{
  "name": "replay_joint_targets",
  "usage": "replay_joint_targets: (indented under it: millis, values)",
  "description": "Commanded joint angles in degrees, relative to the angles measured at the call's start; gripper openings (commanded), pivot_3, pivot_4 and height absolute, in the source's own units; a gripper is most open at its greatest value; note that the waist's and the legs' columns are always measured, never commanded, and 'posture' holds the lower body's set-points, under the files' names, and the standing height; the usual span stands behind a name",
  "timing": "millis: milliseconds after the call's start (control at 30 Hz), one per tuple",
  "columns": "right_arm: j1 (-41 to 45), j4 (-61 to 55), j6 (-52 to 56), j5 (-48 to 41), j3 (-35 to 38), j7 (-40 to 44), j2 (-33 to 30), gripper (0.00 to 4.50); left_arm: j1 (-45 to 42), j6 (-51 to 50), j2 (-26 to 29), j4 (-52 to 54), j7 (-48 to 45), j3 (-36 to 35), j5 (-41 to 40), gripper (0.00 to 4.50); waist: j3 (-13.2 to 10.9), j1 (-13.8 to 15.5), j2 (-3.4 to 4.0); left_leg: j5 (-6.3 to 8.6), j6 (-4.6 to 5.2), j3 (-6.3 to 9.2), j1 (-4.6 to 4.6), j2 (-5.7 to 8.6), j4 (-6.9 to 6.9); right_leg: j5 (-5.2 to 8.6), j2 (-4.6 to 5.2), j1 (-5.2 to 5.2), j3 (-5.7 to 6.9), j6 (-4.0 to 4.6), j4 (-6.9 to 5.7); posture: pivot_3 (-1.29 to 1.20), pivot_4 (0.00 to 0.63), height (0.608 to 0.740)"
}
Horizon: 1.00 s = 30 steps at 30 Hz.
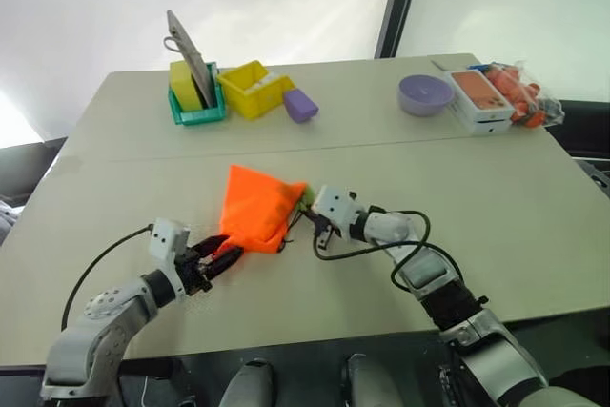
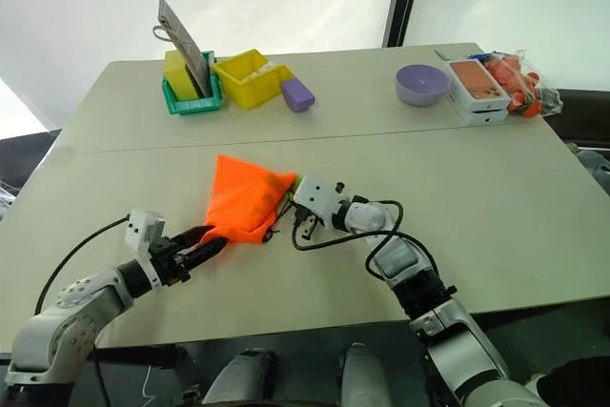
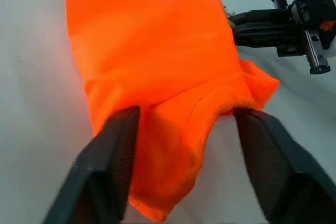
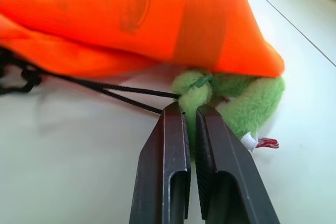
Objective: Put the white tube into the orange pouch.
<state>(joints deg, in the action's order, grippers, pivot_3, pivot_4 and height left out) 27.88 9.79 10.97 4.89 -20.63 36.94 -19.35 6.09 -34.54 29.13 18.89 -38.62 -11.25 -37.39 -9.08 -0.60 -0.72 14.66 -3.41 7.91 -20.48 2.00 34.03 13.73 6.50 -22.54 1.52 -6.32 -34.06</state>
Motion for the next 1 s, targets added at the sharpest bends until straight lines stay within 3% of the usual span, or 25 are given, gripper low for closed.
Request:
replay_joint_targets:
  millis: [33,333,600,733,1000]
  values:
    - [-2.36,-6.89,2.23,-1.42,4.05,0.33,-2.4,0.0,-0.74,-2.05,1.41,3.16,-1.31,-3.81,-5.35,4.3,0.0,-0.01,0.0,0.0,0.0,0.0,0.0,0.0,0.01,0.02,0.0,0.0,0.0,-0.03,0.0,0.0,0.15,0.74]
    - [-11.75,-22.35,10.49,-9.71,16.49,1.55,-8.84,0.0,-6.87,-5.83,4.63,-0.51,-1.59,-6.9,-10.02,4.3,-0.02,0.02,0.0,0.0,0.0,-0.01,-0.01,0.0,0.02,0.06,0.01,0.0,0.01,-0.07,0.02,0.0,0.15,0.74]
    - [-14.1,-35.58,20.07,-28.32,29.47,0.2,-5.59,0.0,-14.44,-3.44,4.76,-5.94,-4.88,-0.36,-5.04,4.3,-0.03,0.07,-0.01,0.01,0.0,-0.02,-0.03,0.0,0.02,0.06,0.01,0.01,0.01,-0.07,0.06,0.0,0.15,0.74]
    - [-13.21,-40.27,24.25,-35.99,31.21,-1.06,-4.42,0.0,-18.92,-2.46,3.78,-7.28,-6.86,3.17,-3.61,4.3,-0.05,0.07,-0.01,0.01,0.0,-0.02,-0.05,0.0,0.02,0.06,0.01,0.0,0.02,-0.07,0.09,0.0,0.15,0.74]
    - [-11.27,-43.47,26.84,-41.38,27.71,-2.18,-4.03,0.0,-28.12,1.74,2.29,-9.05,-14.55,12.76,1.57,4.41,-0.05,0.08,-0.01,0.01,0.0,-0.03,-0.09,0.0,0.01,0.06,0.01,-0.01,0.03,-0.07,0.13,0.0,0.15,0.74]
